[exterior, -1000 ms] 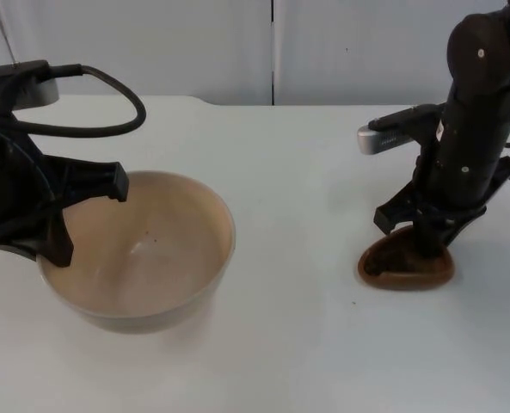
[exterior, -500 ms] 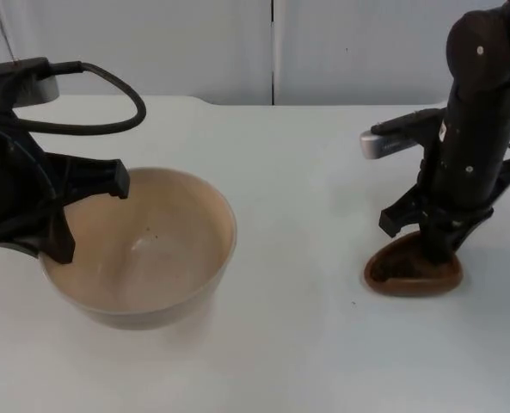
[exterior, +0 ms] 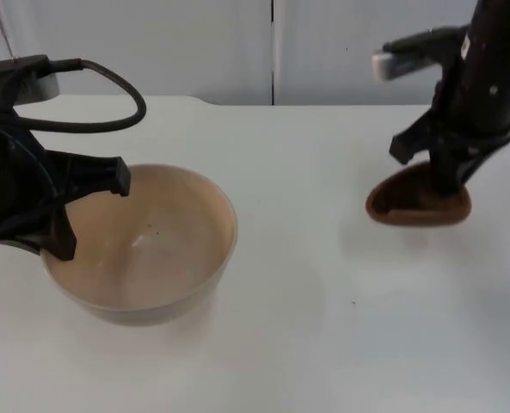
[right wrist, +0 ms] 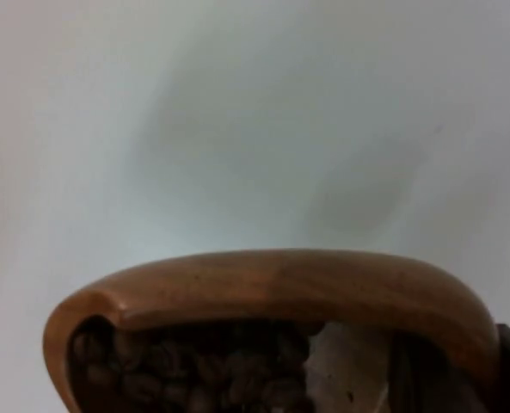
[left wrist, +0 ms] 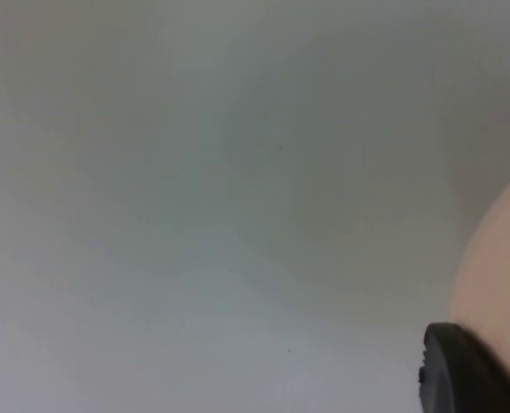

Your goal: Pick up the bowl with the left hand and pour the coffee beans from the cup into the bowl with the right hand.

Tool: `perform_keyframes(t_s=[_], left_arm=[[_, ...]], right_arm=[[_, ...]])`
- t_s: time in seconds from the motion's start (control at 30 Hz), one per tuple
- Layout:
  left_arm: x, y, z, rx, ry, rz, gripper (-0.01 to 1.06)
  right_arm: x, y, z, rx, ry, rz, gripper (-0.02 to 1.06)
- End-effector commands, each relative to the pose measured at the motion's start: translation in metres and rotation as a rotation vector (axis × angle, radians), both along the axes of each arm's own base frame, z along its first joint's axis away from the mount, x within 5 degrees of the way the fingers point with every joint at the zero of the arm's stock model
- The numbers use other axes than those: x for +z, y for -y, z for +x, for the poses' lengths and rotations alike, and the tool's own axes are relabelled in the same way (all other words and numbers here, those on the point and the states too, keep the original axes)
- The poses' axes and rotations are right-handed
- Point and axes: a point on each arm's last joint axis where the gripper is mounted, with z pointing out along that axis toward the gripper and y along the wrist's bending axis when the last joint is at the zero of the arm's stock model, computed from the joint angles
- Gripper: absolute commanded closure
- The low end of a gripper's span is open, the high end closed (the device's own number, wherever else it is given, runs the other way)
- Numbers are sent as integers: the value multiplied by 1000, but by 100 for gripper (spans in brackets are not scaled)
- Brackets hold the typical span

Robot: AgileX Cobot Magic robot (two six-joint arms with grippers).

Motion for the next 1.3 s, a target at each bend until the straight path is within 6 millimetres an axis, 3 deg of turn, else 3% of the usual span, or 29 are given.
perform_keyframes(t_s=[0.0, 0.13, 0.2, 0.4, 0.53, 0.73, 1.0, 1.27], left_arm=[[3, 0, 2, 18, 22, -19, 105], [3, 0, 2, 18, 22, -19, 105], [3, 0, 2, 19, 26, -20, 105], [4, 1, 3, 19, 32, -21, 105], [4, 1, 3, 20, 39, -23, 105], [4, 1, 4, 20, 41, -23, 105], [4, 1, 3, 20, 34, -22, 105], [4, 0, 2, 19, 28, -21, 105]], right_arm=[[19, 1, 2, 14, 11, 1, 105], [43, -3, 8, 23, 35, 9, 105], [65, -6, 12, 46, 63, 19, 105], [96, -16, 14, 87, 118, 37, 105], [123, -35, 11, 143, 200, 89, 105], [131, -59, 0, 201, 223, 106, 105], [131, -104, -30, 318, 217, 121, 105], [131, -135, -55, 384, 235, 97, 105]])
